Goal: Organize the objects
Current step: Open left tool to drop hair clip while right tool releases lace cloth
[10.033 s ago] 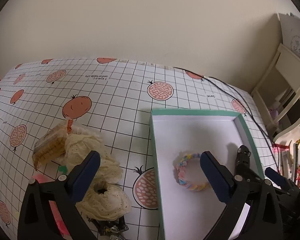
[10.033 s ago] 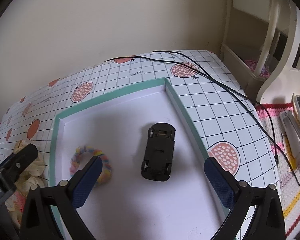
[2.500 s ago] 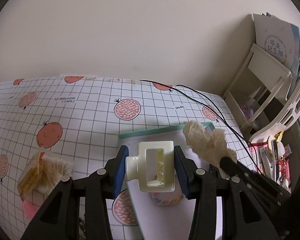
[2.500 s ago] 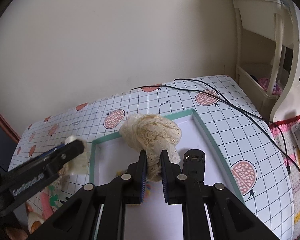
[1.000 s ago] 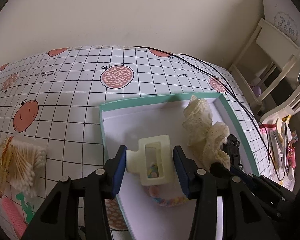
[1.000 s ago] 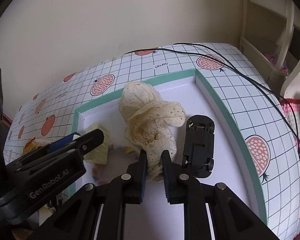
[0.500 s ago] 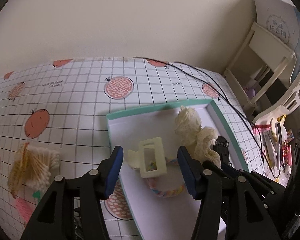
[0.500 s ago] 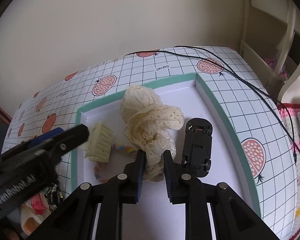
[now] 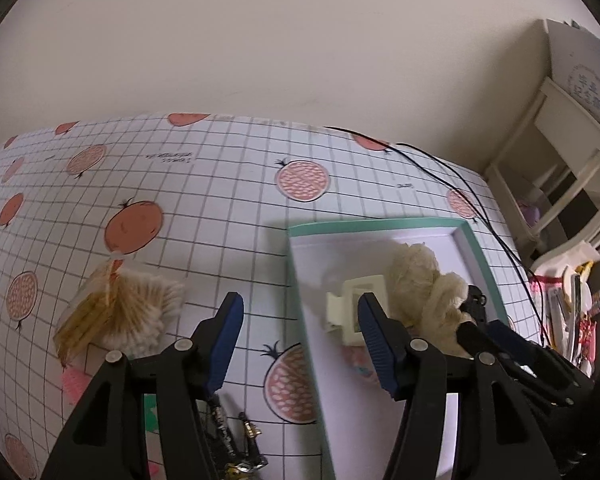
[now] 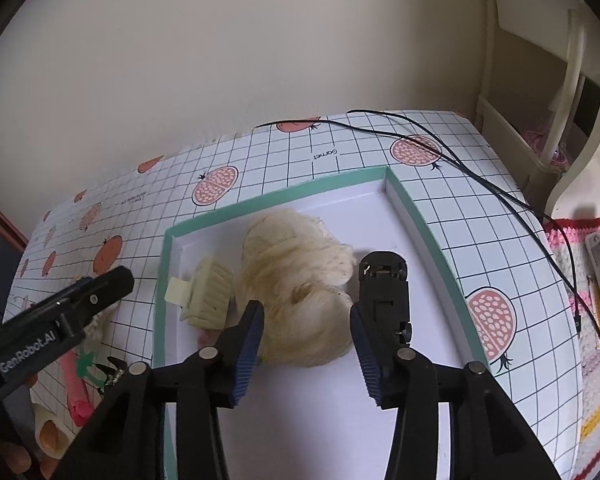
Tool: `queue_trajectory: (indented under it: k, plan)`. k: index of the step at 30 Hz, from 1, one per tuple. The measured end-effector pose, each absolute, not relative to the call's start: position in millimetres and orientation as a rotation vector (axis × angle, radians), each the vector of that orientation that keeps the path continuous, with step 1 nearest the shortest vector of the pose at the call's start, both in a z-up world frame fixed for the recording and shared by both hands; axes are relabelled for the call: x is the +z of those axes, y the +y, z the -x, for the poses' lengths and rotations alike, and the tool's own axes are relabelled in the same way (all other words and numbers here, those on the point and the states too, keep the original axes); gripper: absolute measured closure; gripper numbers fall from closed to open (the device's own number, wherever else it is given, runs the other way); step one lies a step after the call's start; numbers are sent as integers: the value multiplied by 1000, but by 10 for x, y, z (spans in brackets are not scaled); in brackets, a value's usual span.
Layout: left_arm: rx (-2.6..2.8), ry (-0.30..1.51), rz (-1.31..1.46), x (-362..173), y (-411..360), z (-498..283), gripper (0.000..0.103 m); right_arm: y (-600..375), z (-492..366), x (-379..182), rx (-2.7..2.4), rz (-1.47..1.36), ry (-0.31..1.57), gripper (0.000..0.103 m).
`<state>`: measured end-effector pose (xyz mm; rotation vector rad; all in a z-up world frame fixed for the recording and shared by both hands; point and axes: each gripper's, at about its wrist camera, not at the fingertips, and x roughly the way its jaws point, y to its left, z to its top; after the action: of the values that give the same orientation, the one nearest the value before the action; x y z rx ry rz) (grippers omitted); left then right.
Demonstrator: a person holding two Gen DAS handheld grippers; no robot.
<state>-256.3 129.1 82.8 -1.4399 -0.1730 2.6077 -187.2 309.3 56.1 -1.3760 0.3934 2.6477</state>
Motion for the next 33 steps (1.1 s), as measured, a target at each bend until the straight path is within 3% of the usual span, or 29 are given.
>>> queue_trajectory:
  k: [2,11,14,23,26,33]
  plan:
    - [2625,-177,1450,812,1255,2547,28,3094,1863,572,2654,1370,395,43]
    - [2680,-232,1483,755,1094,2542,18,3112,1847,577,2672,1361,396,28]
    - [2704,-239,1477,754,1061,2535,7,3120,1848,574,2671,1360,403,20]
    - [2741,-269,1494,734,978,2538,6,3111,1835,570,2680,1361,390,1]
    - [2751,-277,1493,736,954,2530,1,3096,1828,573,2681,1355,377,0]
    - [2765,-300,1476,781,908,2498,0,3081,1822,599,2682,1353,377,0]
